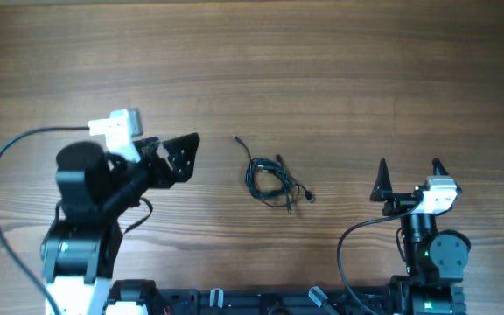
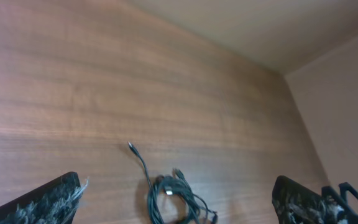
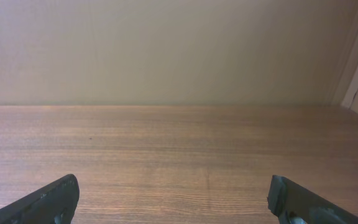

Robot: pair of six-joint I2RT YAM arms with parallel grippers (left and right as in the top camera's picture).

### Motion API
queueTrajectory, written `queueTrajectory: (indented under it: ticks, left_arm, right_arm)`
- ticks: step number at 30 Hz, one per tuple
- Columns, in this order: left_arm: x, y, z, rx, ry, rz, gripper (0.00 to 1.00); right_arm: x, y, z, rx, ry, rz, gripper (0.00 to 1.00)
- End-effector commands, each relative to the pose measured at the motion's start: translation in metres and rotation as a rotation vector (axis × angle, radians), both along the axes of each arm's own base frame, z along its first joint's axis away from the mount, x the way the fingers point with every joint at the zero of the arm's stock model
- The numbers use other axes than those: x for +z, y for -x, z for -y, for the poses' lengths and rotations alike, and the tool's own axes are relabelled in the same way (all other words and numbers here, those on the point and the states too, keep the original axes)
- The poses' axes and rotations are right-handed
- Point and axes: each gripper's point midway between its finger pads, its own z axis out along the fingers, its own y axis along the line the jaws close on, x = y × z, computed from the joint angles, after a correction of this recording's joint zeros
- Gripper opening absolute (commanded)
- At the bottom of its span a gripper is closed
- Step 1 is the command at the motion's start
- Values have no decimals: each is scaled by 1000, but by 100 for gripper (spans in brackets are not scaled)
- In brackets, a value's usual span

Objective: Untangle cables
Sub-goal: 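Move the left gripper forward over the black cable bundle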

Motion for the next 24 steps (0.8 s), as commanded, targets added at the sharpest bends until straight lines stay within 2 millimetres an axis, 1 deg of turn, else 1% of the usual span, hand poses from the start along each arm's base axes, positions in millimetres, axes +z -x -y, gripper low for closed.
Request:
queueTrajectory:
  ticks: [1,3,5,8,10,12,13,14,15,17,18,19,21,22,24]
  left_arm:
    - [-19,-6,22,-85,116,-149,100]
    - [-33,-8,29,-124,148,-221,100]
    - [-51,-12,30,-117,163,-297,100]
    - [-78,-18,33,-75,231,-446,100]
    - [-91,-18,41,-94,224,-492,100]
    - [-102,-15,50,-110,191,-524,95]
    - [-117,-17,52,-82,104,-534,94]
    - [-126,-19,49,-50,44,-533,93]
    - [-139,-22,46,-5,-53,-526,89]
    - [-150,-27,49,20,-146,-505,85]
    - [-154,-29,56,7,-169,-490,84]
    - [-158,-30,66,-16,-185,-479,78]
    - [-168,-29,76,-33,-225,-476,65]
    - [-172,-28,78,-37,-244,-479,62]
    - [-183,-25,82,-45,-285,-490,61]
  right_arm:
    - [1,0,-3,18,6,7,100]
    - [1,0,-3,18,6,7,100]
    - [1,0,-3,18,6,7,100]
    - [1,0,-3,18,6,7,100]
    - [1,0,-3,18,6,7,100]
    - [1,0,-3,18,6,7,100]
    - [1,0,-3,18,6,7,100]
    - [1,0,-3,18,6,7,100]
    - [1,0,-3,18,6,7,100]
    - [1,0,-3,18,6,7,100]
    - [1,0,-3,18,6,7,100]
    - [1,0,-3,18,6,7,100]
    - [1,0,-3,18,6,7,100]
    - [1,0,-3,18,6,7,100]
    - [1,0,-3,18,6,7,100]
